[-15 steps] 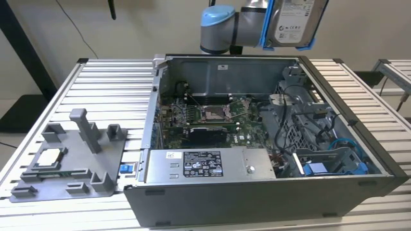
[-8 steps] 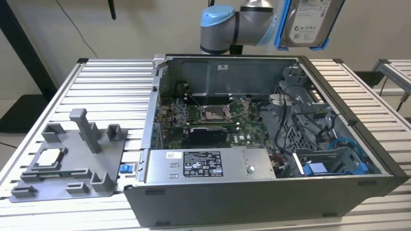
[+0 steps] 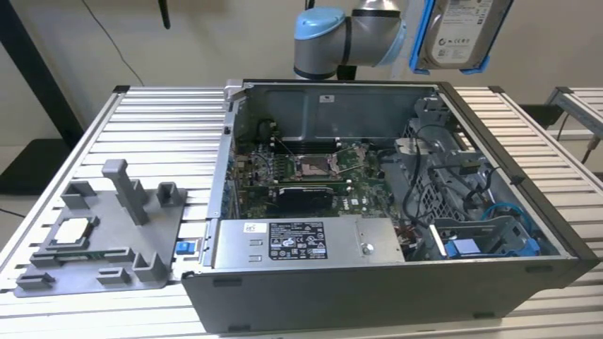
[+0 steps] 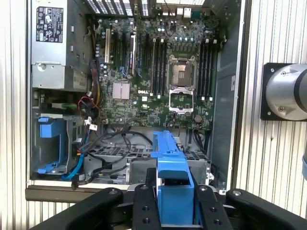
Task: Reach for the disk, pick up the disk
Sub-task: 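Pick up the disk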
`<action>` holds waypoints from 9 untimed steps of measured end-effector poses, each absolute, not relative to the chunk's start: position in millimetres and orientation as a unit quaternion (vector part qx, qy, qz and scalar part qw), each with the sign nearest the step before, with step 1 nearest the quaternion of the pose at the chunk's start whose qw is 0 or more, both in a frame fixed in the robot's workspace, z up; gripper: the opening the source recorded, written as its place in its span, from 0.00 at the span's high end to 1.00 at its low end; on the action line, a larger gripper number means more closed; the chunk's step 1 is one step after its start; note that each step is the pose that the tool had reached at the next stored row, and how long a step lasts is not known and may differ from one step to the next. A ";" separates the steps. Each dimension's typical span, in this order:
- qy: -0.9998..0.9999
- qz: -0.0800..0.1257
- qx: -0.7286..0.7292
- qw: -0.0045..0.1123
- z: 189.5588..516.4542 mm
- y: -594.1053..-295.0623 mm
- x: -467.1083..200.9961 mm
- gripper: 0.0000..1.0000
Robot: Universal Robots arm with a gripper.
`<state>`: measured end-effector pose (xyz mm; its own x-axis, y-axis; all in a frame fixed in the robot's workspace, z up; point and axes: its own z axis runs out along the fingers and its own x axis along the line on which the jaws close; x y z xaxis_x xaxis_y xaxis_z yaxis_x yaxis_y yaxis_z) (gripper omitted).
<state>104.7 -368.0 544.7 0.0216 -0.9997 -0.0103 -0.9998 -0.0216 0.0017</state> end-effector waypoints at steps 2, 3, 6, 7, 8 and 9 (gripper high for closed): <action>0.699 0.004 -0.715 0.003 544.7 -368.0 104.7 1.00; 0.699 0.004 -0.715 0.003 544.7 -368.0 104.7 1.00; 0.699 0.004 -0.715 0.003 544.7 -368.0 104.7 1.00; 0.699 0.004 -0.715 0.003 544.7 -368.0 104.7 1.00; 0.699 0.004 -0.715 0.003 544.6 -368.2 104.7 1.00; 0.699 0.004 -0.715 0.003 544.5 -368.6 104.7 1.00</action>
<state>104.7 -368.6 544.5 0.0215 -0.9997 -0.0106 -0.9998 -0.0215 0.0017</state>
